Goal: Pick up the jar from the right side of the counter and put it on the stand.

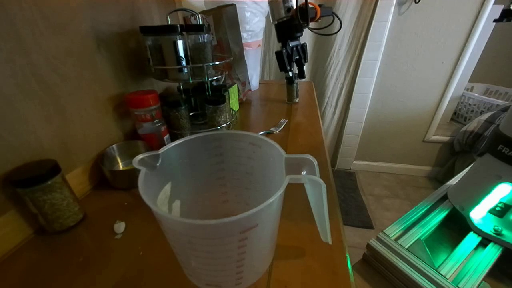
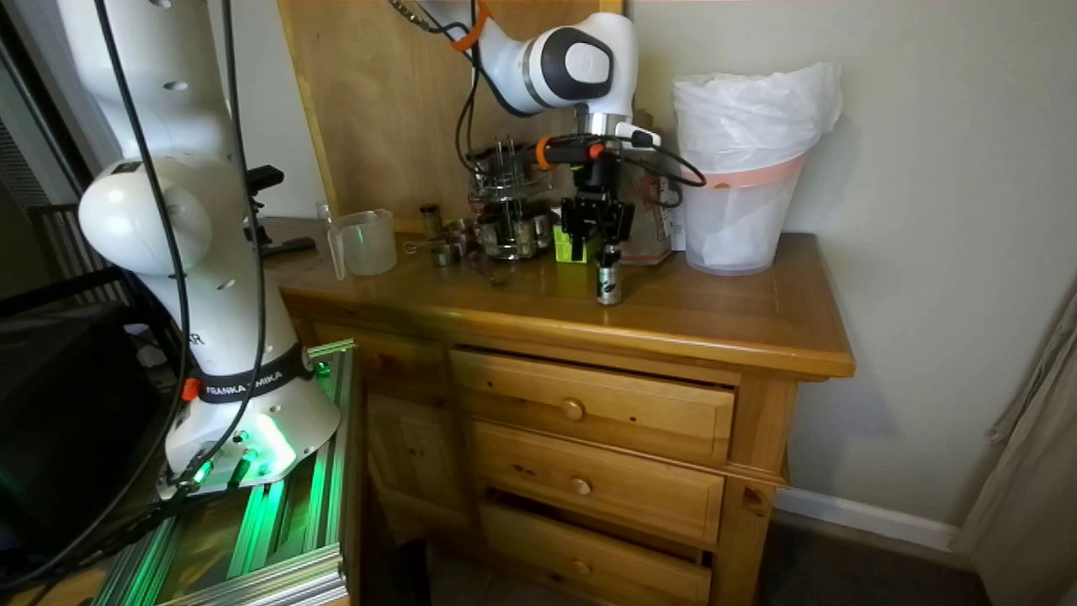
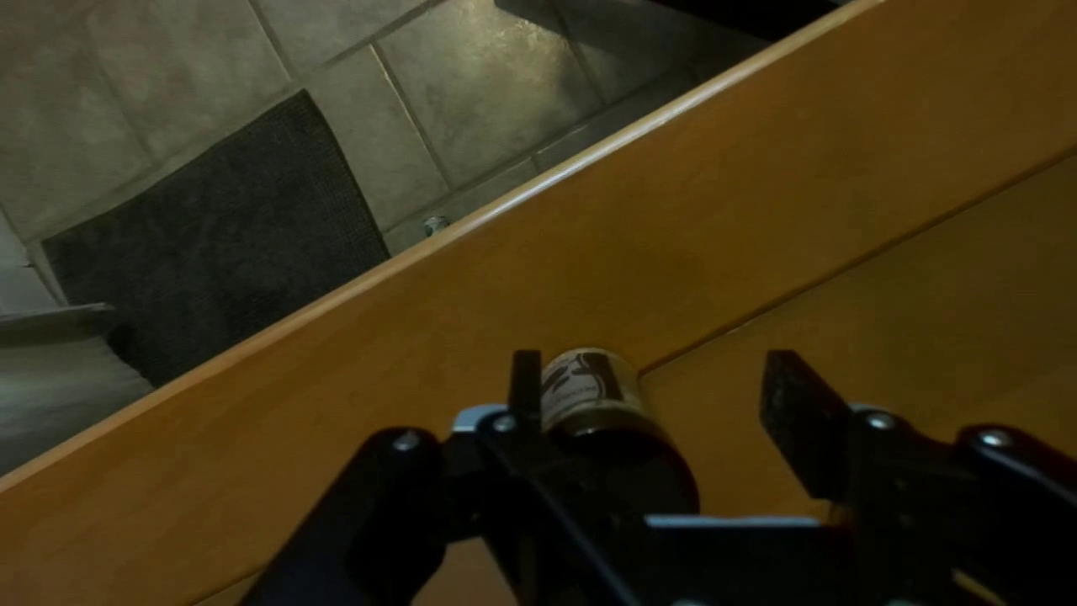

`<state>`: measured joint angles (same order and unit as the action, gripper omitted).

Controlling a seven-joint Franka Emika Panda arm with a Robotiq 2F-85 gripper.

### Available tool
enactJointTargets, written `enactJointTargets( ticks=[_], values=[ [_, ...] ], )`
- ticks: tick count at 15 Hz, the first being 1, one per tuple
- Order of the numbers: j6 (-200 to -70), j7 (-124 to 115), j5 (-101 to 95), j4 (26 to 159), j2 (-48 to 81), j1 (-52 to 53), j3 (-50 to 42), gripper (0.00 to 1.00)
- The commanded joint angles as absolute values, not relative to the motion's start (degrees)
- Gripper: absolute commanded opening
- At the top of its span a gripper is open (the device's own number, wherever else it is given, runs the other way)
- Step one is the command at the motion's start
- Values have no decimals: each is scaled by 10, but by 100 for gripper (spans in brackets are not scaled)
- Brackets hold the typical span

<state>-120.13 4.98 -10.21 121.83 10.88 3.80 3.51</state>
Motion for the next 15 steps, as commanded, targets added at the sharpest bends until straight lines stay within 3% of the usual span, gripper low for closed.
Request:
enactJointTargets(
  ticks=[1, 6, 8, 9, 10, 12, 15],
  values=[
    [-1192, 66, -93, 1197, 123, 33, 33, 38],
    [-1194, 60, -97, 1191, 127, 32, 31, 4],
    [-1194, 51, -100, 1192, 124, 33, 29, 0],
    [-1185, 50, -100, 1190, 124, 33, 28, 1],
    [-1183, 46, -101, 1192, 120, 33, 27, 27],
    [-1185, 40, -103, 1201, 111, 33, 25, 27],
    [-1179, 39, -99, 1207, 104, 33, 25, 47]
  ],
)
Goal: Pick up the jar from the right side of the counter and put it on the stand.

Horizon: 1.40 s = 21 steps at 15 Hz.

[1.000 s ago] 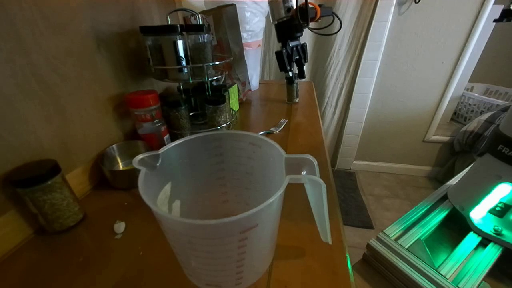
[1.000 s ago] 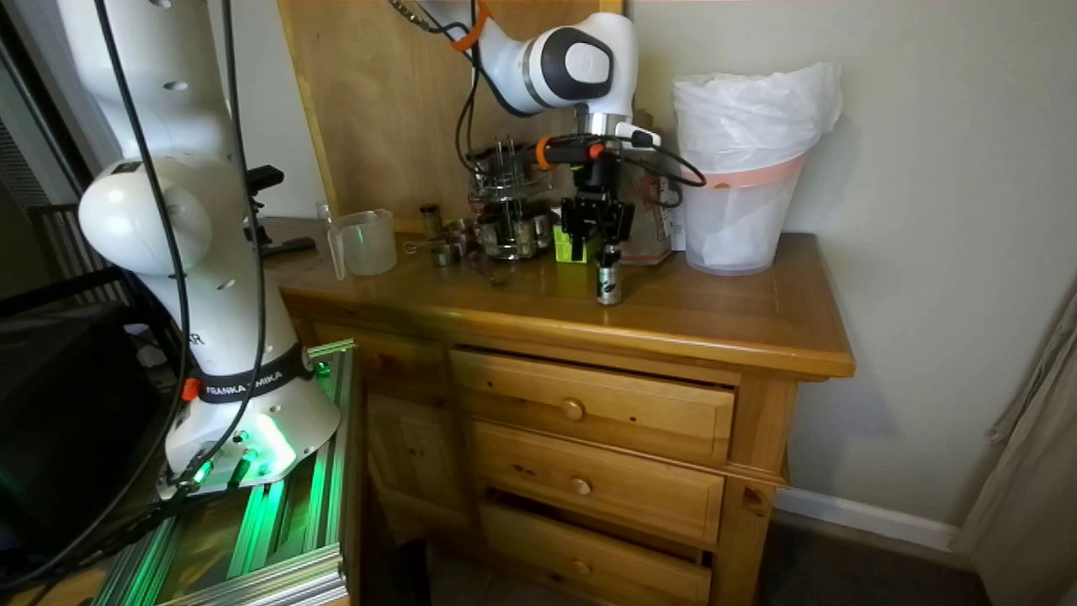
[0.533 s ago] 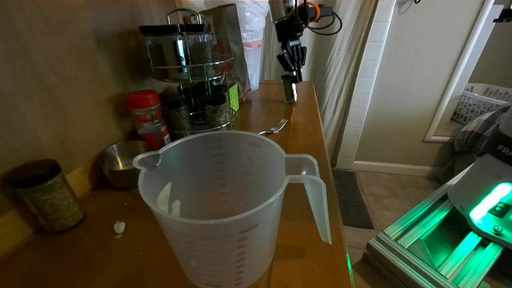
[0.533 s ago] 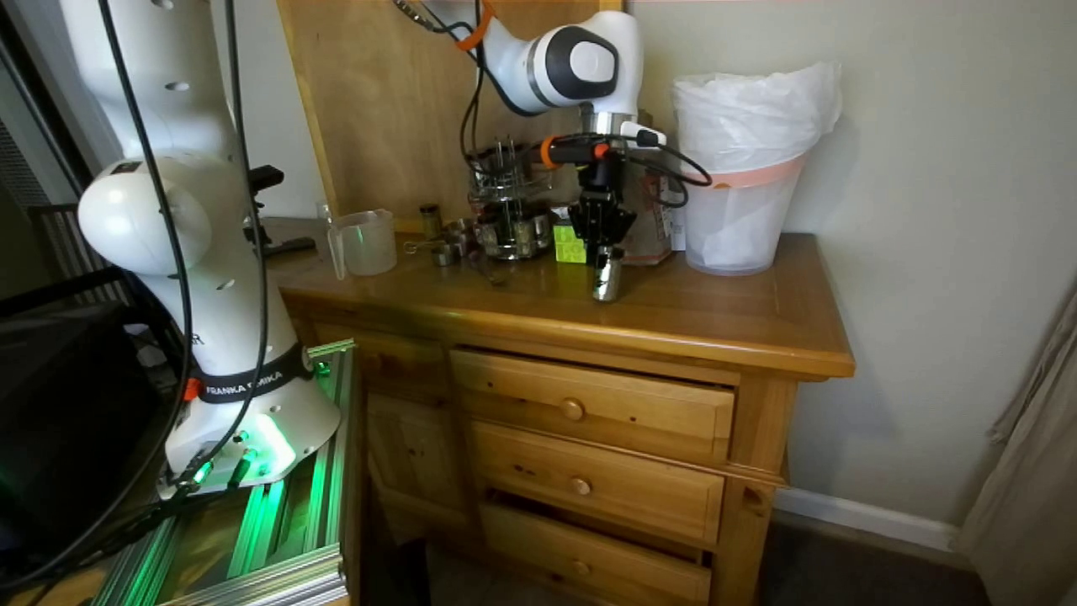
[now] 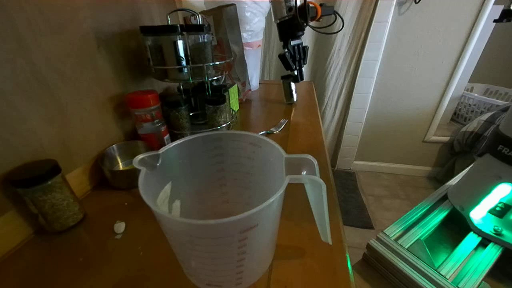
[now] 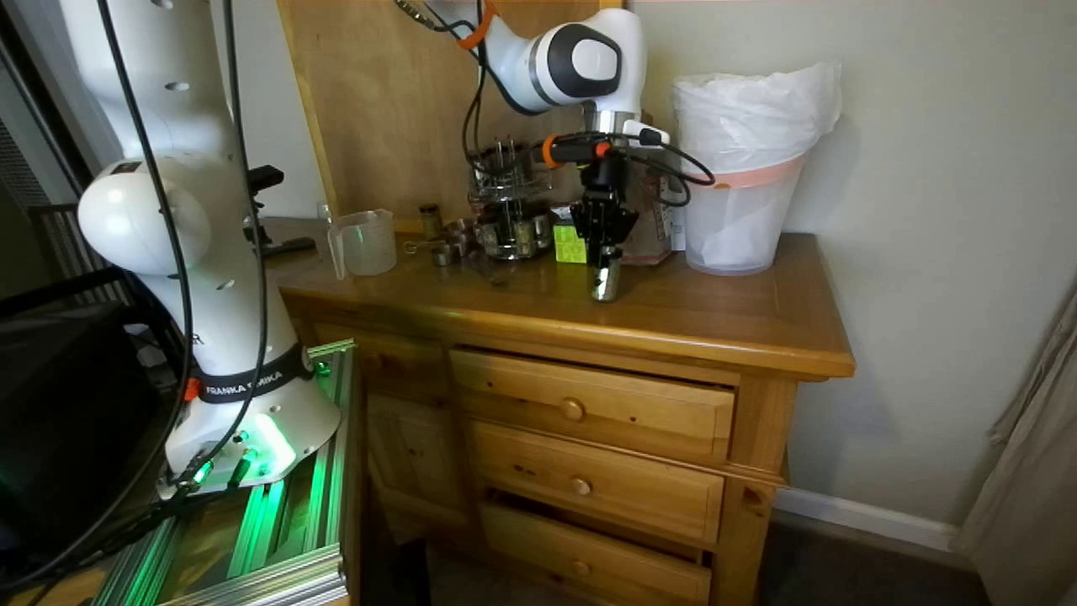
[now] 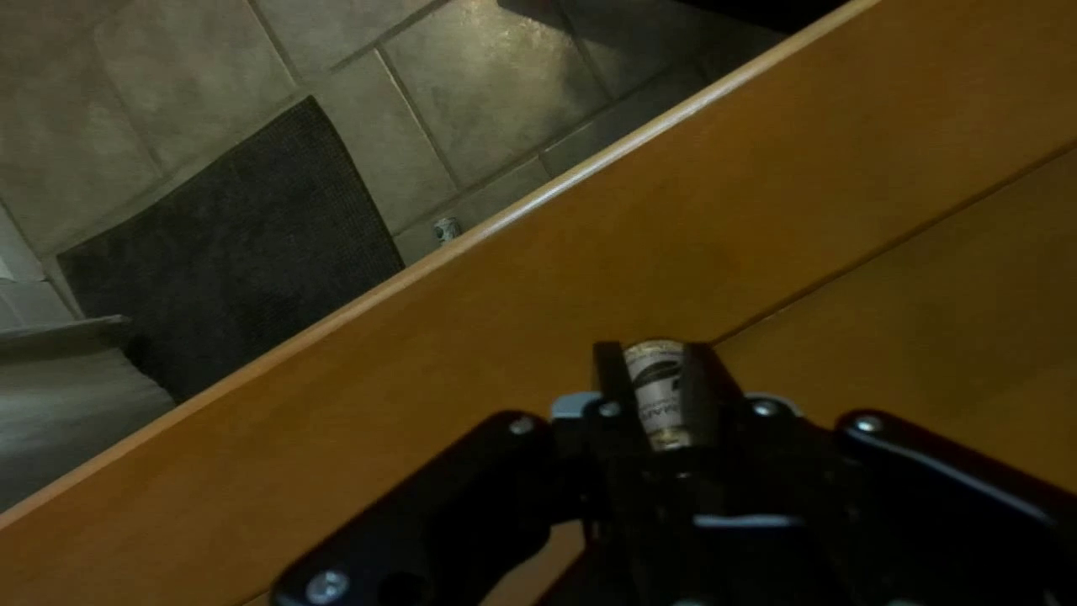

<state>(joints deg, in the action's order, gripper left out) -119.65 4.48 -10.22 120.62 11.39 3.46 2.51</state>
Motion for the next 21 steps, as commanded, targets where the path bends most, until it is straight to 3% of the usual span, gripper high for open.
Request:
enactJointTargets(
  ticks=[1, 7, 9, 15, 18, 21],
  values=[
    [-1178, 48, -91, 1207, 104, 32, 26, 54],
    [-1159, 80, -55, 1202, 107, 30, 35, 96],
    [-1163, 86, -47, 1203, 107, 30, 36, 100],
    [-1169, 110, -24, 1198, 114, 29, 38, 100],
    [-1174, 115, -21, 1196, 117, 29, 38, 95],
    [-1181, 115, -23, 1195, 119, 30, 38, 67]
  ],
)
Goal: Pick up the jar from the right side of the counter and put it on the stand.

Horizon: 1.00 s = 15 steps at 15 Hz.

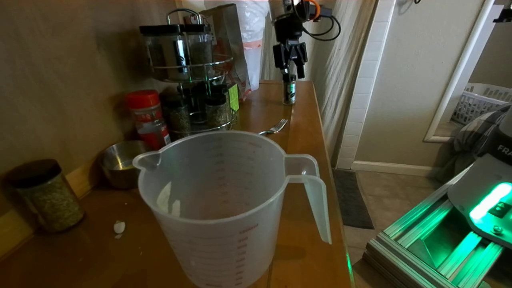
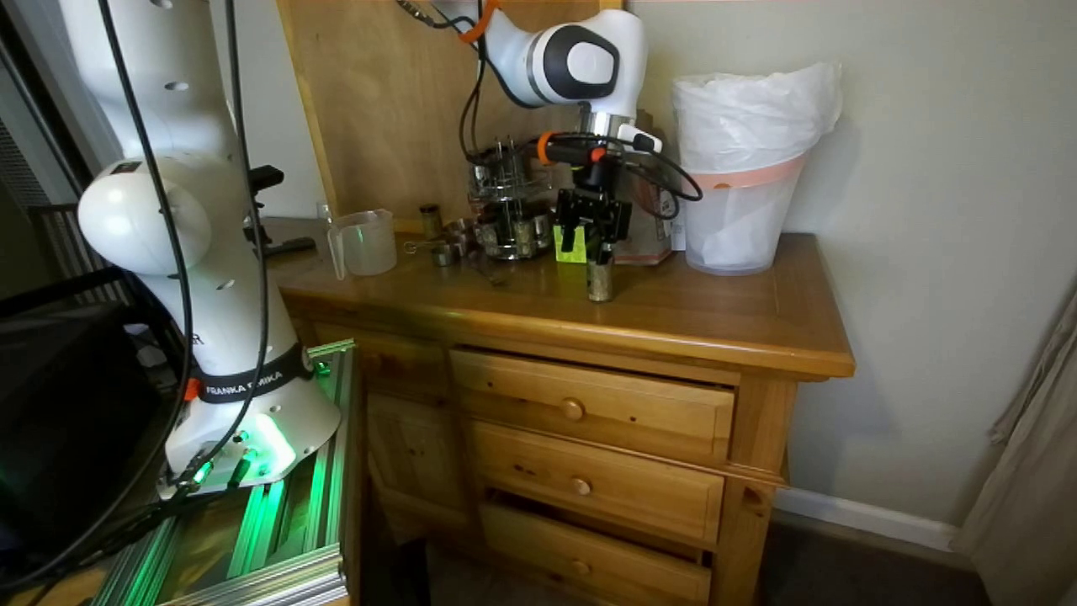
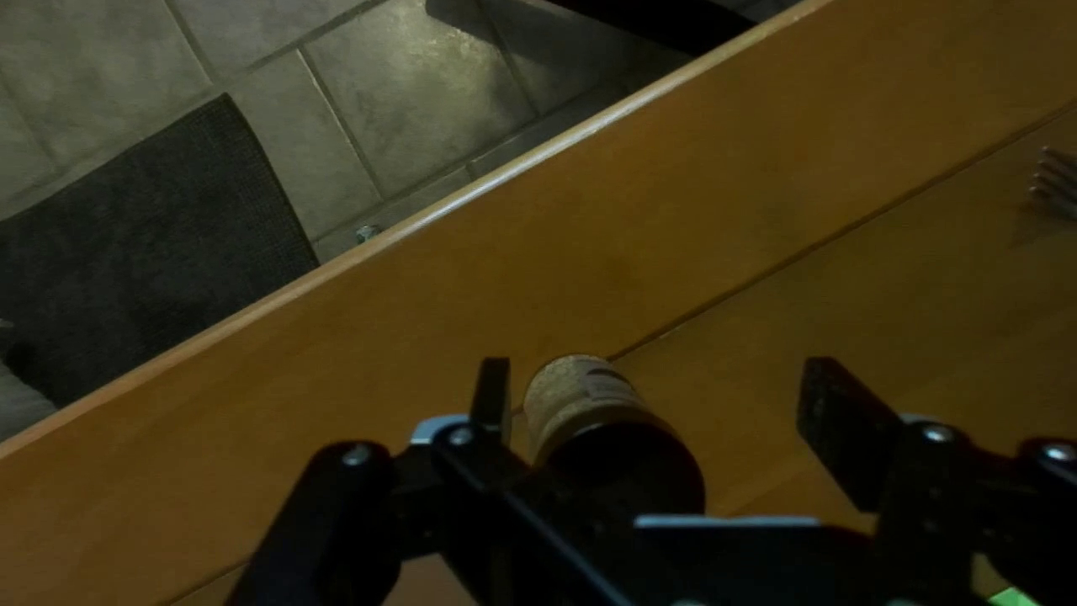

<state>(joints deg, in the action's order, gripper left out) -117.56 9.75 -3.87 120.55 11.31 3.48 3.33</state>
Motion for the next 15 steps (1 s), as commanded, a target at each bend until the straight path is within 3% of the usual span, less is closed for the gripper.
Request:
enactJointTargets(
  ticks=[1, 6, 9, 10, 12, 15],
  values=[
    [-1185, 114, -26, 1192, 123, 30, 38, 58],
    [-1195, 111, -37, 1176, 144, 36, 43, 22],
    [-1194, 105, -42, 1169, 145, 39, 43, 16],
    [-1192, 103, -42, 1169, 143, 39, 43, 66],
    [-1193, 102, -42, 1170, 140, 38, 42, 73],
    [-1198, 108, -34, 1169, 141, 36, 44, 94]
  ],
)
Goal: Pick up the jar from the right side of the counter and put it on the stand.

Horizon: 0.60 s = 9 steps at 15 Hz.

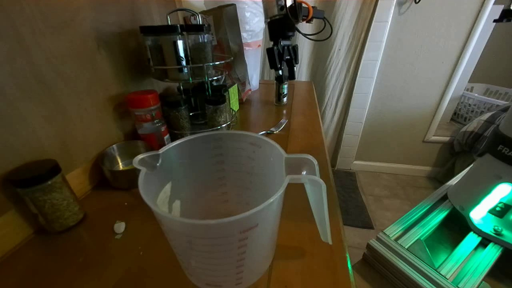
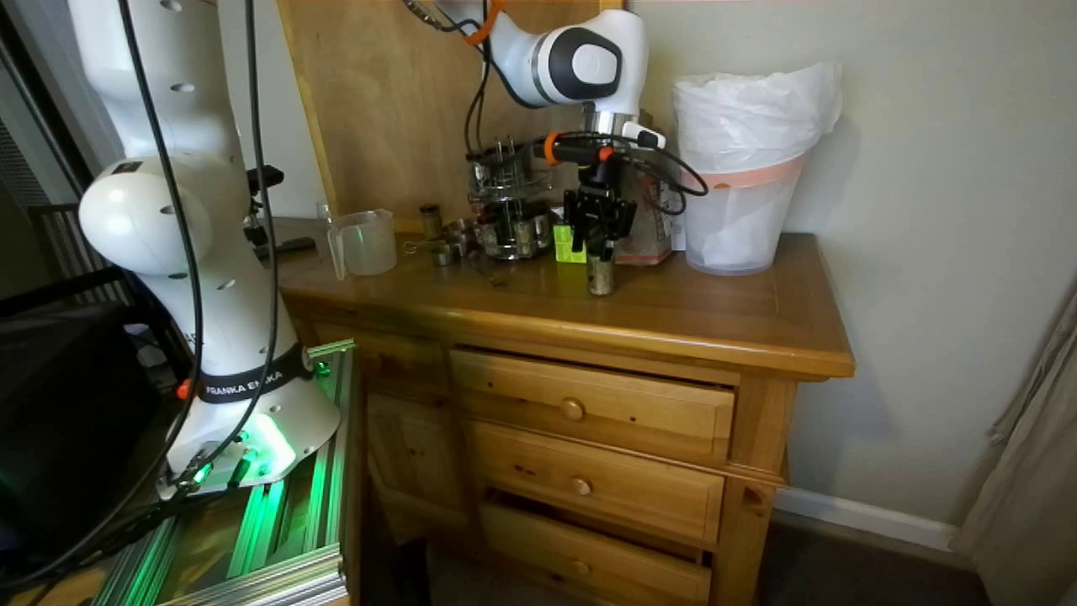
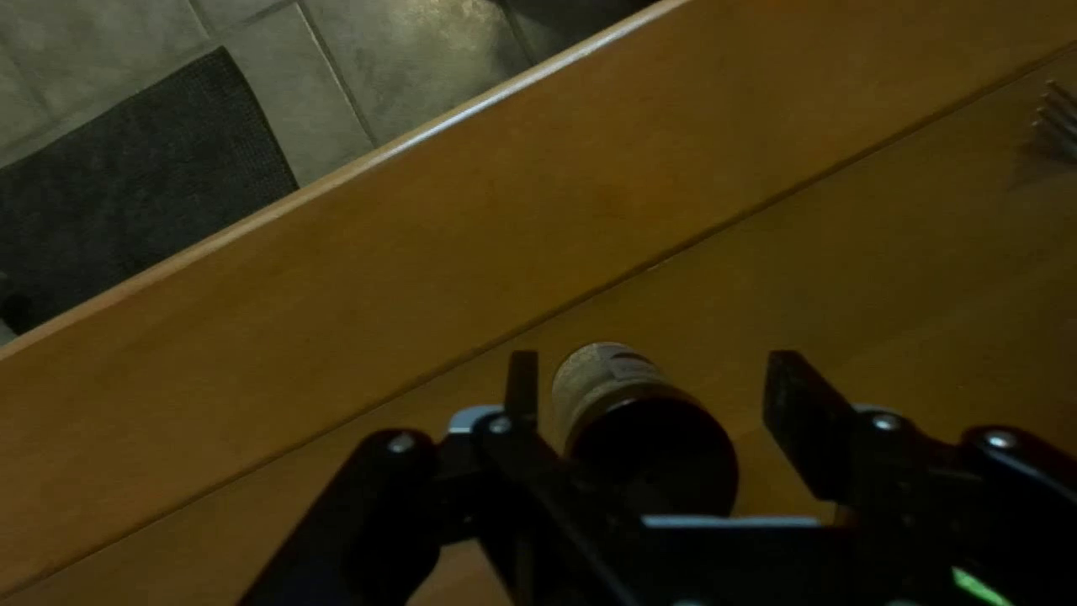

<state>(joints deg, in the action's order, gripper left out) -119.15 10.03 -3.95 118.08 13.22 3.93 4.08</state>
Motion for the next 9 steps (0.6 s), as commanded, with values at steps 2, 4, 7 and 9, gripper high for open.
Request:
enactJointTargets(
  ticks=[2, 4, 7, 9],
  values=[
    [-1207, 110, -32, 1169, 144, 36, 44, 100],
    [-1213, 113, -26, 1164, 149, 35, 45, 100],
    [-1220, 114, -25, 1160, 155, 35, 46, 74],
    [-1222, 114, -28, 1157, 158, 36, 47, 72]
  ],
)
